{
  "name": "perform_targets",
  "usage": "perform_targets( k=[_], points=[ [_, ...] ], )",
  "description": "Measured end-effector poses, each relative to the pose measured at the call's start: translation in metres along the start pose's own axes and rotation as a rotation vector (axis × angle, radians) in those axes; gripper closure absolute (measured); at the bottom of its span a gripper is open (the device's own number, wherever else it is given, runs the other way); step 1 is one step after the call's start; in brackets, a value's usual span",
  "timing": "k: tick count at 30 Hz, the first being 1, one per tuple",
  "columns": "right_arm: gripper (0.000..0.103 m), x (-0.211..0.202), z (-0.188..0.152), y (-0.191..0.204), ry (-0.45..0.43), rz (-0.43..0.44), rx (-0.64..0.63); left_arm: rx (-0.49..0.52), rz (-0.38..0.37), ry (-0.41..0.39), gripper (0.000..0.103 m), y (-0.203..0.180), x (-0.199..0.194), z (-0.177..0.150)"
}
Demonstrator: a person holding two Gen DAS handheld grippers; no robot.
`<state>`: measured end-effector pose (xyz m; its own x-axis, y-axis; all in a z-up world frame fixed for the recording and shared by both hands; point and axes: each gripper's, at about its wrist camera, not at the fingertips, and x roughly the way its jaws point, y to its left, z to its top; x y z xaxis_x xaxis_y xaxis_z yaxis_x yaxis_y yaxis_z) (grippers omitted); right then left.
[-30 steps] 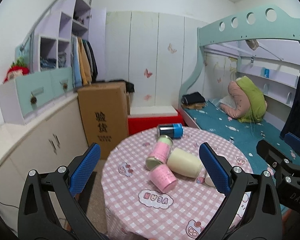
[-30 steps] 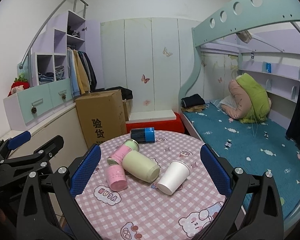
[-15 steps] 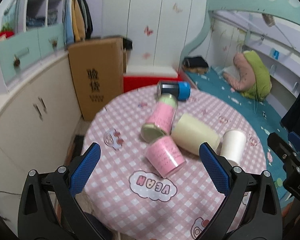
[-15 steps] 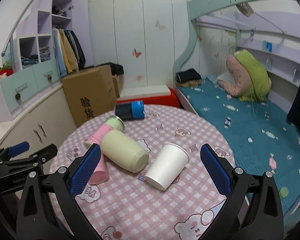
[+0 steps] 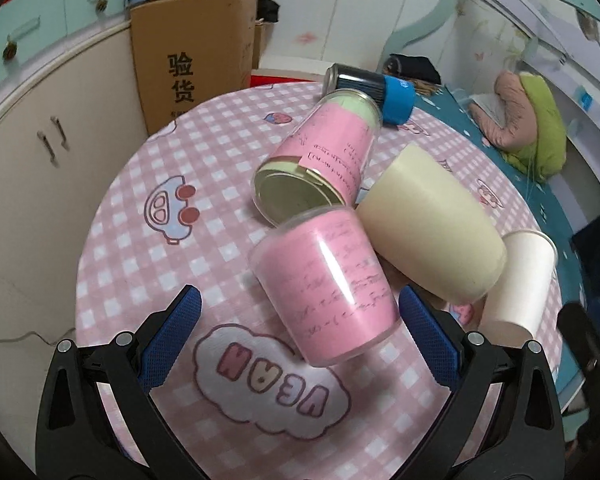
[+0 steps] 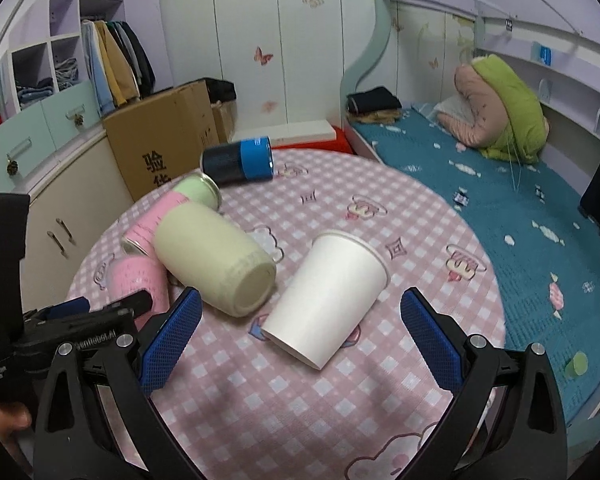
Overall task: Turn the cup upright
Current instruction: 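Move the left gripper down to the lying pink translucent cup and close on it, then lift the pink cup with the left gripper and rotate it toward upright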
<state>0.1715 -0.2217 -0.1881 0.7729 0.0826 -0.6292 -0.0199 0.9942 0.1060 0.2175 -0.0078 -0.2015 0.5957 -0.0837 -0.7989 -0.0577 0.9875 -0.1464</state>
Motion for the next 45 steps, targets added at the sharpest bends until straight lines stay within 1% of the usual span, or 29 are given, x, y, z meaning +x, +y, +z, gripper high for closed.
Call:
perform_targets(
  k=[3,6,9,10,11,12,16,19,24,27,33,35,36,37,38,40,44,45],
  points=[
    [0.007,0.006,-0.003,-0.003,0.019,0.007,0.007,-0.003,0.022,-0.026,0.005,-0.001,-0.003,0.001],
    [0.007,0.010,-0.006,-0.006,0.028,0.008,0.016,0.005,0.021,0.005,0.005,-0.006,0.008,0.005],
    [0.007,0.013,-0.008,-0.008,0.035,0.014,0.021,0.019,0.018,0.004,0.007,-0.009,0.012,0.002],
    [0.007,0.013,-0.009,-0.008,0.037,0.015,0.020,0.026,0.010,0.005,0.017,-0.010,0.012,0.002],
    [0.007,0.013,-0.010,-0.009,0.040,0.016,0.019,0.032,-0.007,0.010,0.040,-0.011,0.012,0.001],
    [0.007,0.013,-0.011,-0.008,0.042,0.015,0.019,0.036,-0.010,0.021,0.040,-0.012,0.014,0.001],
    [0.007,0.012,-0.012,-0.009,0.048,0.025,0.027,0.056,-0.001,0.015,0.041,-0.014,0.010,-0.004],
    [0.007,0.008,-0.015,-0.009,0.052,0.025,0.025,0.060,-0.015,0.013,0.041,-0.015,0.000,-0.011],
    [0.007,-0.003,-0.023,-0.008,0.052,0.018,0.024,0.079,-0.042,0.001,0.041,-0.022,-0.023,-0.032],
    [0.007,-0.011,-0.029,-0.007,0.055,0.016,0.030,0.094,-0.071,0.009,0.041,-0.031,-0.033,-0.050],
    [0.007,-0.023,-0.039,-0.010,0.065,0.014,0.052,0.127,-0.099,0.029,0.040,-0.046,-0.035,-0.071],
    [0.007,-0.026,-0.042,-0.011,0.068,0.013,0.060,0.127,-0.112,0.044,0.036,-0.046,-0.032,-0.074],
    [0.007,-0.027,-0.043,-0.012,0.071,0.014,0.066,0.124,-0.122,0.052,0.031,-0.045,-0.033,-0.075],
    [0.007,-0.028,-0.044,-0.012,0.075,0.017,0.070,0.107,-0.142,0.052,0.018,-0.041,-0.035,-0.074],
    [0.007,-0.029,-0.045,-0.012,0.077,0.022,0.077,0.094,-0.150,0.041,0.012,-0.039,-0.038,-0.074],
    [0.007,-0.032,-0.047,-0.013,0.076,0.032,0.094,0.085,-0.155,0.019,0.012,-0.034,-0.046,-0.072],
    [0.007,-0.039,-0.044,-0.009,0.063,0.057,0.119,0.094,-0.177,0.013,0.011,-0.025,-0.060,-0.070],
    [0.007,-0.040,-0.043,-0.007,0.061,0.062,0.121,0.095,-0.172,0.007,0.011,-0.021,-0.064,-0.070]
  ],
)
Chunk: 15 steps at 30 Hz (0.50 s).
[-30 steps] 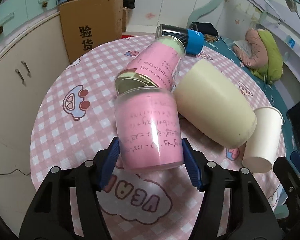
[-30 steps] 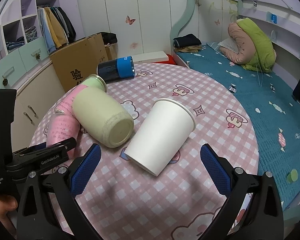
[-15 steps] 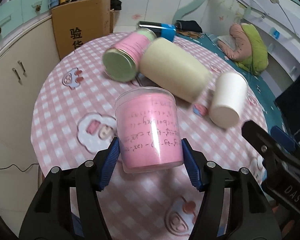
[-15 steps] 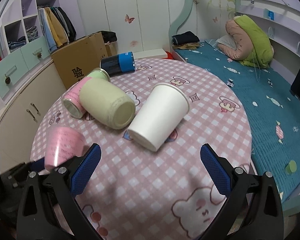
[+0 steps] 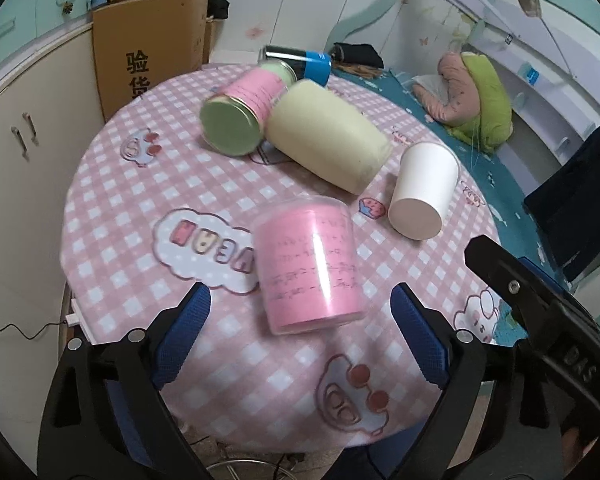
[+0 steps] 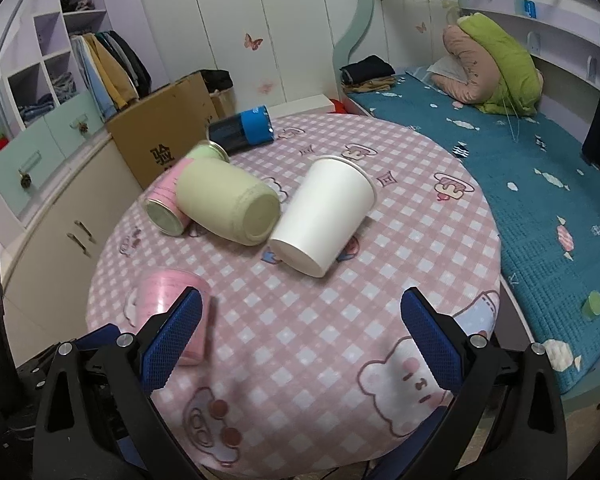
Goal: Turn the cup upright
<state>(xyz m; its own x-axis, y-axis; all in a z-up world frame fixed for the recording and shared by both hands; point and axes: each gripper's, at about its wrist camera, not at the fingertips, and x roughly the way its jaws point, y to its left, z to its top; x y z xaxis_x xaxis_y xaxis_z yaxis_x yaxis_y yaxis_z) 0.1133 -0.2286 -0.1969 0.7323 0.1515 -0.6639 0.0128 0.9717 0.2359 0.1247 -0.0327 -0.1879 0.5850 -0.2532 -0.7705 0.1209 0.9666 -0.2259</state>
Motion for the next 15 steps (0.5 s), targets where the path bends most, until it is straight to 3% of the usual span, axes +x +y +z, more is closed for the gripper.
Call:
perform_targets(
  k=[9,15],
  points=[
    [0.007,0.021,0.003,0.046,0.086,0.111,-0.029,-0.044,0.205,-0.073,0.009,0.063,-0.028,0.007],
    [0.007,0.061,0.006,0.077,0.219,0.180,-0.042,-0.089,0.184,-0.023,0.009,0.091,-0.018,0.004]
  ],
)
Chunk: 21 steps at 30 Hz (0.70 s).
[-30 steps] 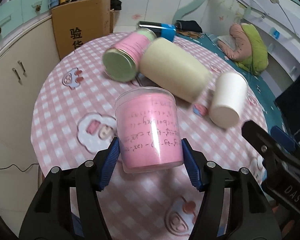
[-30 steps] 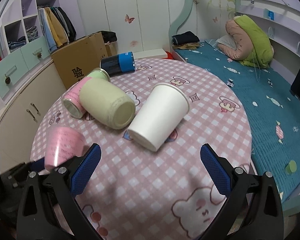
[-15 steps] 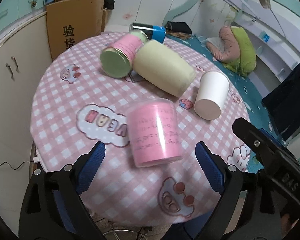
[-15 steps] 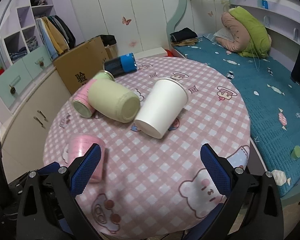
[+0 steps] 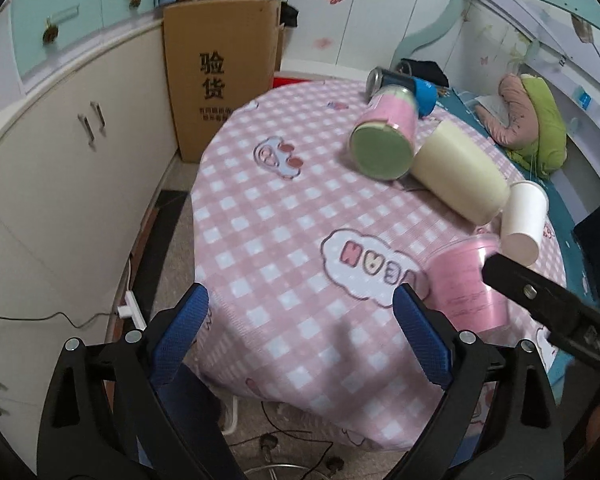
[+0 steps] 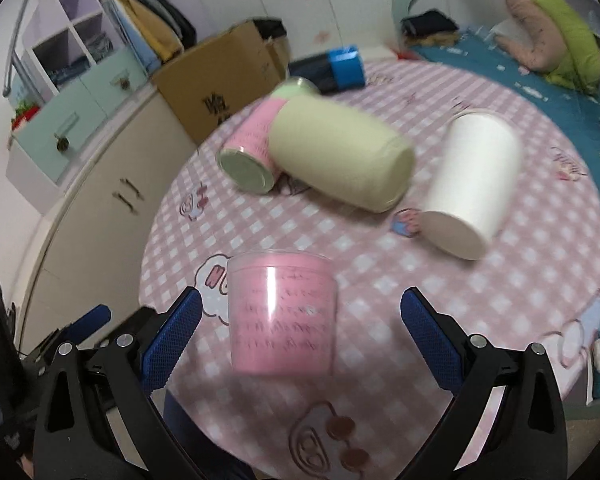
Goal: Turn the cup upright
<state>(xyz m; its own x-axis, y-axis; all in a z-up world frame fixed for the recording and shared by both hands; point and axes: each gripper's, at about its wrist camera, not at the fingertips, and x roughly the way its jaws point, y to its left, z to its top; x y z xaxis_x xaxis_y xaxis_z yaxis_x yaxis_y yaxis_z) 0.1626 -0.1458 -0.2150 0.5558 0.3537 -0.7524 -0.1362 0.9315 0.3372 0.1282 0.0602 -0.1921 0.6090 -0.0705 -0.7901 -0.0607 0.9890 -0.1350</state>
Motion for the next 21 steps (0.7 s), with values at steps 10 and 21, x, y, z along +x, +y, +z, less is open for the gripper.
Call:
perform_targets(
  k=[10,21],
  points=[
    [0.037,0.032,0.010,0.002,0.095,0.054,-0.013,0.043,-0.126,0.038,0.009,-0.016,0.011,-0.006],
    [0.038,0.007,0.014,0.011,-0.022,0.011,-0.103,0.092,-0.189,0.042,0.009,-0.046,0.016,-0.010]
  ],
)
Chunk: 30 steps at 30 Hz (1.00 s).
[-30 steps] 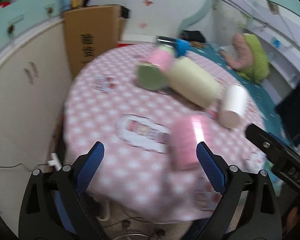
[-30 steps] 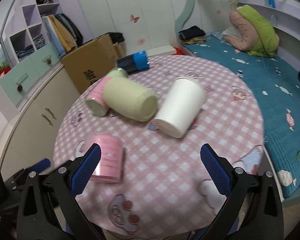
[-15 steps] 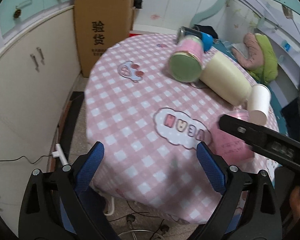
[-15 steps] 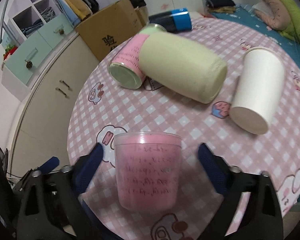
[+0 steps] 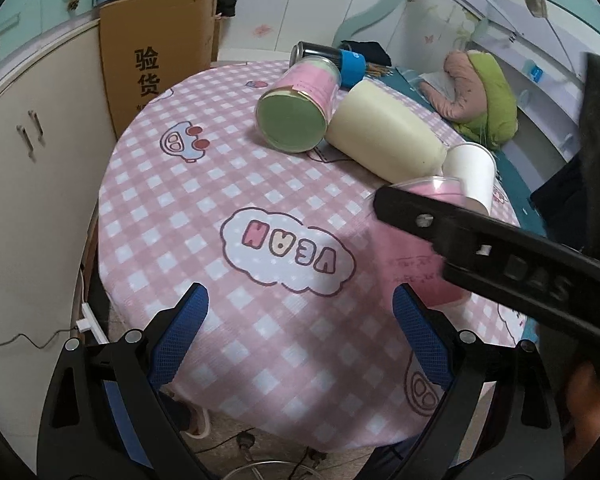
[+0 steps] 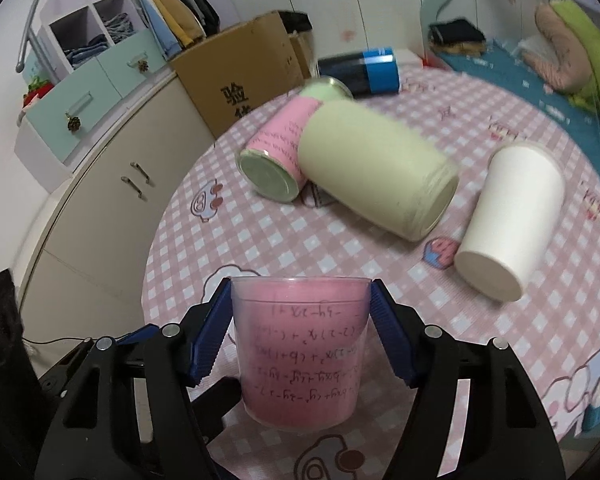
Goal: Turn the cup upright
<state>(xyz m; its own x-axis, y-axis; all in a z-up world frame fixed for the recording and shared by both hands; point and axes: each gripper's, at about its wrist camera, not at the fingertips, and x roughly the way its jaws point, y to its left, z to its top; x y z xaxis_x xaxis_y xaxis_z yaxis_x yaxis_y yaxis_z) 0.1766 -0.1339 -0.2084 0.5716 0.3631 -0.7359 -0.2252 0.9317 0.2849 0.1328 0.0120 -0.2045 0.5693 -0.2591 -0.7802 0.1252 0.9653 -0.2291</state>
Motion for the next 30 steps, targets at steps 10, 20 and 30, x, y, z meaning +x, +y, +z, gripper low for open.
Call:
perform_targets(
  k=[10,20,30],
  points=[
    [0.038,-0.006,-0.007,-0.008,-0.087,-0.016,-0.011,0.016,-0.052,-0.003,0.009,-0.017,0.001,-0.002],
    [0.035,-0.016,-0.019,-0.001,-0.095,-0.019,-0.030,0.013,-0.021,0.014,0.009,-0.015,0.002,-0.009],
    [0.026,-0.047,-0.039,0.007,-0.150,-0.013,-0.024,0.060,-0.002,-0.030,0.009,-0.022,-0.028,-0.022]
  ],
)
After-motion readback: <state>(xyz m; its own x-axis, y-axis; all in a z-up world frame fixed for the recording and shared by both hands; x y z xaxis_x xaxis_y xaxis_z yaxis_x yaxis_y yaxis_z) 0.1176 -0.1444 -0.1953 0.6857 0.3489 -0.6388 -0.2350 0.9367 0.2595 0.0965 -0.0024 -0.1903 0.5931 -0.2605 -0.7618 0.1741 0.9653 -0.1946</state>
